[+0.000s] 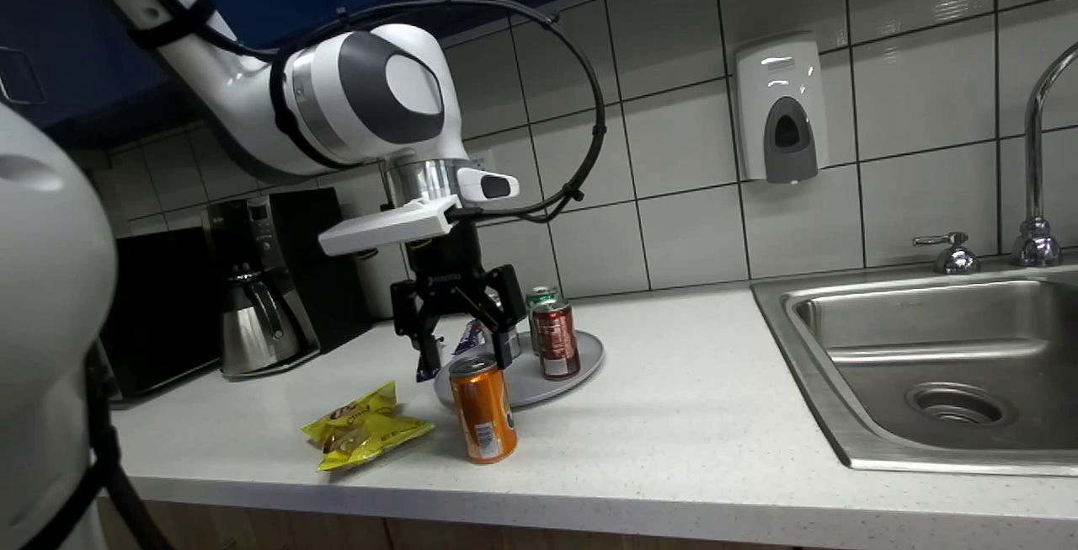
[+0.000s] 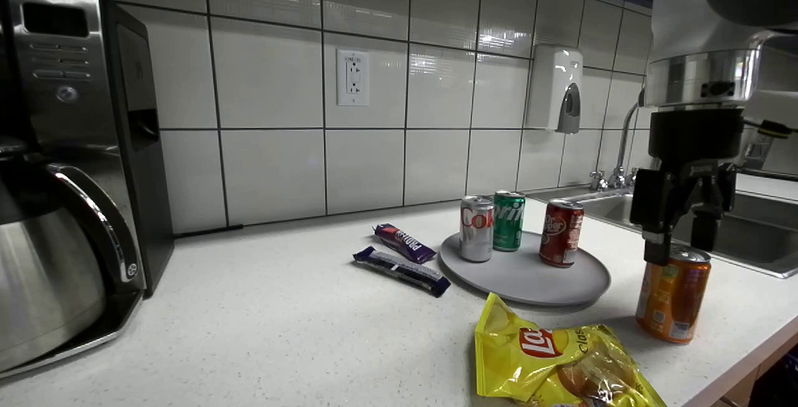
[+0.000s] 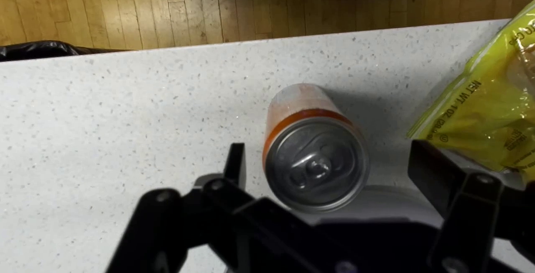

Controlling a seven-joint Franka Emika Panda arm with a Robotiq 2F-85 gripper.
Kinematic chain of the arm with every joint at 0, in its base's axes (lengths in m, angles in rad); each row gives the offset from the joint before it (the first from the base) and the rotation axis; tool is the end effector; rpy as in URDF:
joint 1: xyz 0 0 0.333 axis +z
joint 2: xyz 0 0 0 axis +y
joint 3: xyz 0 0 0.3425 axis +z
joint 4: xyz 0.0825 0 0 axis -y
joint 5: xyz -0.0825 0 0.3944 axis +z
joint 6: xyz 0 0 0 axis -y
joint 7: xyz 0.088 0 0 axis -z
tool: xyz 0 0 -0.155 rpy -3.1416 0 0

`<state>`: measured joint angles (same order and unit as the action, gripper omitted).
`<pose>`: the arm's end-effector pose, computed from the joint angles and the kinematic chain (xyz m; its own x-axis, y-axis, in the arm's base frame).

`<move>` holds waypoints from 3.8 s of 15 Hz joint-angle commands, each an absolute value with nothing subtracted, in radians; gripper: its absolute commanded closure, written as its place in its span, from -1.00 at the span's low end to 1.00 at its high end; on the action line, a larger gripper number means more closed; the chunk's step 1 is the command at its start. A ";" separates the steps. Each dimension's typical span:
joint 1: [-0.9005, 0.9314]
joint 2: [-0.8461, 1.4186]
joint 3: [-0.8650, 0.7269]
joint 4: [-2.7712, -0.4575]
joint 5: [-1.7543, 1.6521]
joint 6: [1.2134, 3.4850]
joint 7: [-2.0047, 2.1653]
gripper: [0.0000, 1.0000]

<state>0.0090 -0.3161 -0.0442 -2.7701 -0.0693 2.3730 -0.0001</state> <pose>0.3610 -0.0141 0.2701 0.9965 0.0181 -0.0816 0.0206 -0.9993 0.0302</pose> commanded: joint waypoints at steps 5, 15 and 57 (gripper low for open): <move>-0.024 -0.296 -0.036 -2.777 -0.100 2.383 -0.008 -0.79; -0.019 -0.303 -0.033 -2.779 -0.090 2.385 -0.015 0.23; 0.060 -0.035 -0.005 -2.442 0.069 2.444 -0.128 0.23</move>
